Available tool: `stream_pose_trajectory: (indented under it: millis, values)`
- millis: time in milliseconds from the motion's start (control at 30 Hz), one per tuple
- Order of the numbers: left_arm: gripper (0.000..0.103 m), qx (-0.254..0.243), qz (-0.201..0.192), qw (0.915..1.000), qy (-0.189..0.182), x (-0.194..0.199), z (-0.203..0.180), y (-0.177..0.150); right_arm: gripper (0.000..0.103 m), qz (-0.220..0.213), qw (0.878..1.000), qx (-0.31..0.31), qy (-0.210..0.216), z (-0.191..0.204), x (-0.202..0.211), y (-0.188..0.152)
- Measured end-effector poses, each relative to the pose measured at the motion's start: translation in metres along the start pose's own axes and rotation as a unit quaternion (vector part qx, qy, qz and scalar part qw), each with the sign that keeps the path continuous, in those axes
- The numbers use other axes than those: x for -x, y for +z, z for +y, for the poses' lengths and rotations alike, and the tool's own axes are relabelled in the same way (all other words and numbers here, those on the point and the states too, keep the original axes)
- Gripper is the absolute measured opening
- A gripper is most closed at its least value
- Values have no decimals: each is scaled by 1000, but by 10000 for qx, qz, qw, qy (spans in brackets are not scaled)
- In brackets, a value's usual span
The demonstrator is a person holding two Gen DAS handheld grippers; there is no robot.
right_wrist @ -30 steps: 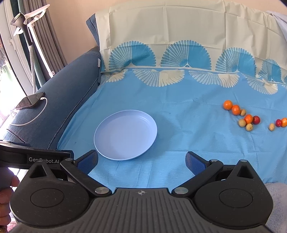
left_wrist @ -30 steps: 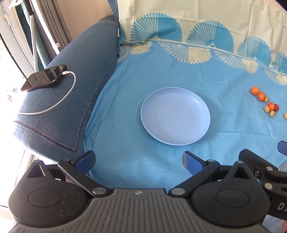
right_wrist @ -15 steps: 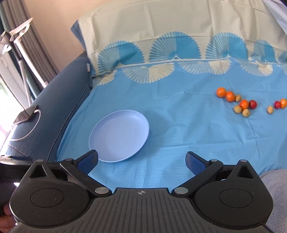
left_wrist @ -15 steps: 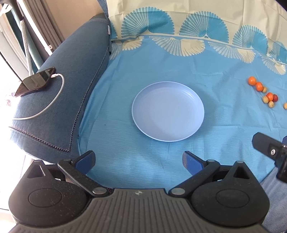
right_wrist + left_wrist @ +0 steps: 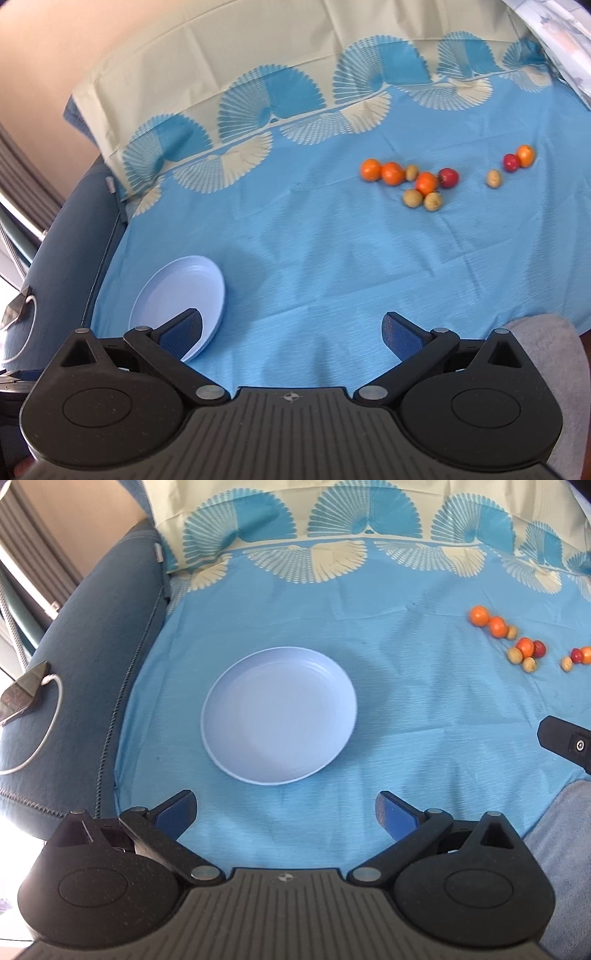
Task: Organize fruits
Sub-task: 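Reach both grippers to the fruit cluster and grasp yellow fruits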
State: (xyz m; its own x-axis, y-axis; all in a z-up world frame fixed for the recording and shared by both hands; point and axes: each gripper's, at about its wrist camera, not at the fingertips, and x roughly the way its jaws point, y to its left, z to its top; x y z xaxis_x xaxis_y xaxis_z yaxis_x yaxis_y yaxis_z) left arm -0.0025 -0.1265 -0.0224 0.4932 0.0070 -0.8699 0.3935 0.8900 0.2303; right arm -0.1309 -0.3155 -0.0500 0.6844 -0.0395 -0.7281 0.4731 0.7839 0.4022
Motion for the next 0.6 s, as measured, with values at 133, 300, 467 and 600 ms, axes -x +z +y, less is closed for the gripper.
stream_pose_trajectory:
  millis: [133, 300, 467, 600]
  values:
    - [103, -154, -11, 9999, -38, -6, -27, 16, 103, -52, 9997, -213, -100, -26, -3, 13]
    - [103, -348, 20, 9994, -59, -18, -64, 36, 103, -114, 9988, -397, -273, -56, -9, 27]
    - [103, -543, 19, 9983, -196, -38, -108, 65, 103, -310, 9969, -536, -493, -94, -15, 45]
    - [103, -597, -27, 9971, -466, -60, -147, 97, 103, -797, 9906, -525, -984, -135, -19, 63]
